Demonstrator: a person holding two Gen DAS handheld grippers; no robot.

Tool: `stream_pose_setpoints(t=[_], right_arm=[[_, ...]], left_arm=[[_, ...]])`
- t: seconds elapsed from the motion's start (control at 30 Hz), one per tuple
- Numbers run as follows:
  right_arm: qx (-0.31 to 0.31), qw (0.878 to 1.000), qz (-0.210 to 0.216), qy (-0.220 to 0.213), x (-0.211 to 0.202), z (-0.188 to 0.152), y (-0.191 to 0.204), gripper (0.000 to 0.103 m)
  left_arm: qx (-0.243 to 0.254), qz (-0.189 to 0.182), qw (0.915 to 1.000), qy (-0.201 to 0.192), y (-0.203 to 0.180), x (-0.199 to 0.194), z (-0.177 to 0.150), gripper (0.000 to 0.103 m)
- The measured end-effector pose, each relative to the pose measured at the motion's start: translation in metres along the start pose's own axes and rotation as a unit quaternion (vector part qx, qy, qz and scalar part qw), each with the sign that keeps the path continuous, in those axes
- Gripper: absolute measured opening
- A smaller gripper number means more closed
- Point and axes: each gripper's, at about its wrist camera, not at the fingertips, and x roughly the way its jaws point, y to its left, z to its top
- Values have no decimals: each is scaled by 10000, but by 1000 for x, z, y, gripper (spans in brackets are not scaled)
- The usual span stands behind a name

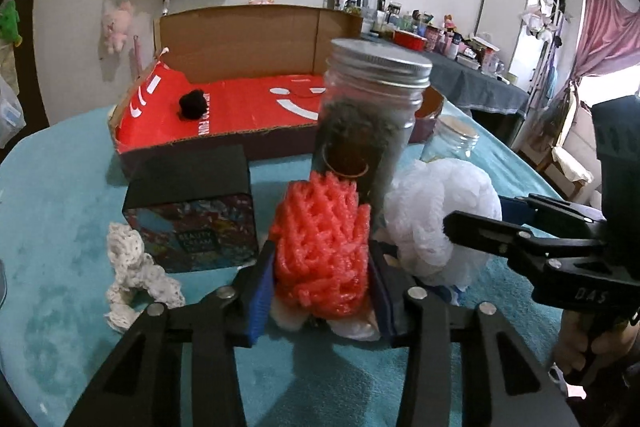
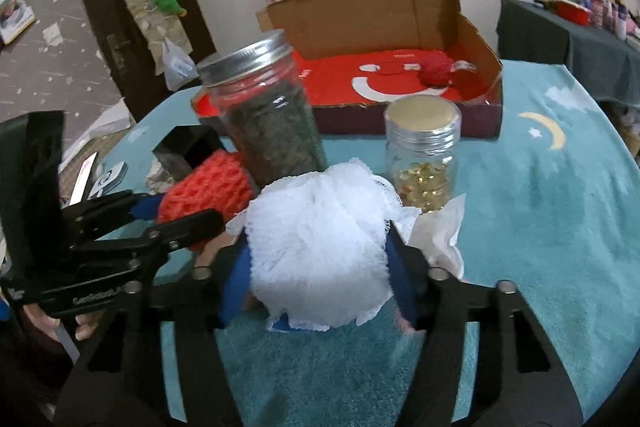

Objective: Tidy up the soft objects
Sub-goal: 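Carry the orange net and white bath puff into the cardboard box with both tools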

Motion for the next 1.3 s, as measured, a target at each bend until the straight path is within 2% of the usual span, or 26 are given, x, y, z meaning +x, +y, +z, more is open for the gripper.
stream_pose_setpoints(t=[0.07, 0.2, 0.7, 1.0, 1.3], right_arm=[[-112, 9998, -107, -133, -6, -1, 5, 40], [-153, 9993, -166, -303, -15, -4, 9, 35], [-120, 9972, -133, -731, -45, 6, 14, 34], [-138, 9935, -160, -1117, -74, 25, 11, 34], [-301, 9903, -187, -1344, -85, 61, 4, 34]], left_arm=[[1, -41, 10000, -36, -1, -3, 1, 43], [-15, -58, 9999, -140, 1, -9, 4, 42], [69, -42, 9986, -523, 8, -47, 19, 42], [236, 62, 9965, -799, 15, -68, 41, 42], [485, 4, 9963, -714, 23, -62, 74, 42]])
